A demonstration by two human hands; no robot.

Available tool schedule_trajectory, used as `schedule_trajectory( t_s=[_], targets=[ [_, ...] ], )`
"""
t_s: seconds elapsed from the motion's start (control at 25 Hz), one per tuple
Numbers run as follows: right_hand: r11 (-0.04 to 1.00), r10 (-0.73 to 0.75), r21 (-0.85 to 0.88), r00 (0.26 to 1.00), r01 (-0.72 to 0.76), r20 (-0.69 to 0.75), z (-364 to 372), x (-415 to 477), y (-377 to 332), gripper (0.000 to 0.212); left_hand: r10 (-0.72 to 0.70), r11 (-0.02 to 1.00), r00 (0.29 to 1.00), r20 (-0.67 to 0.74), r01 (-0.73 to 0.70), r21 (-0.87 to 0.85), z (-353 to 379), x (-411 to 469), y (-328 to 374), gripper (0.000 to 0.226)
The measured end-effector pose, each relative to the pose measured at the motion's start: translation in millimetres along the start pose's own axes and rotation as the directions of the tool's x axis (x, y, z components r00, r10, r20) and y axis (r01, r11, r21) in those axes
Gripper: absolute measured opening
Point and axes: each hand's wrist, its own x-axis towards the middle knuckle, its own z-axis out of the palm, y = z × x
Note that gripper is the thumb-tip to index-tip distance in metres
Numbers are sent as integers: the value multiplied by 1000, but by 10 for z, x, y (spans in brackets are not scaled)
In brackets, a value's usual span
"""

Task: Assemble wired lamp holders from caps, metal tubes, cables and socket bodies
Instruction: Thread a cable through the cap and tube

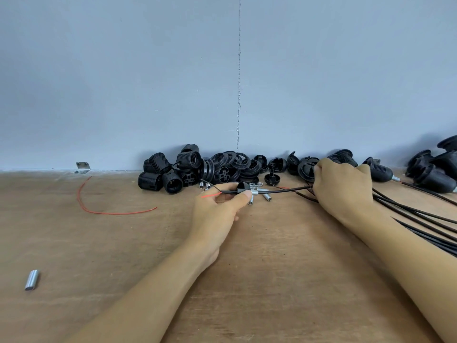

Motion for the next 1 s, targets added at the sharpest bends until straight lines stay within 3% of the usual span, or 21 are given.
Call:
schedule_trajectory(
  t_s=[0.2,0.32,0.56,0.68,0.76,1.0],
  targets=[
    [1000,-23,-14,999,23,-34,37,-31,3,30,-23,983,1000,7,22,183,-4,6,-39,34],
    [986,-166,3,981,168,-101,52,-120,-166,29,-9,957,1000,14,5,288,14,7,-60,34],
    [916,-340,119,900,382,-271,-115,-315,-475,11,9,945,997,79,-34,325,10,8,-61,30],
    [774,-444,448,888,447,-119,-140,-435,-600,16,-6,939,992,126,-37,342,-8,6,-36,30],
    [687,-473,633,881,357,16,-85,-465,-614,26,-10,935,991,135,-39,352,-27,17,-26,32],
    [661,-423,724,895,200,139,7,-377,-503,24,-45,926,991,127,-6,377,-60,52,-30,35]
  ],
)
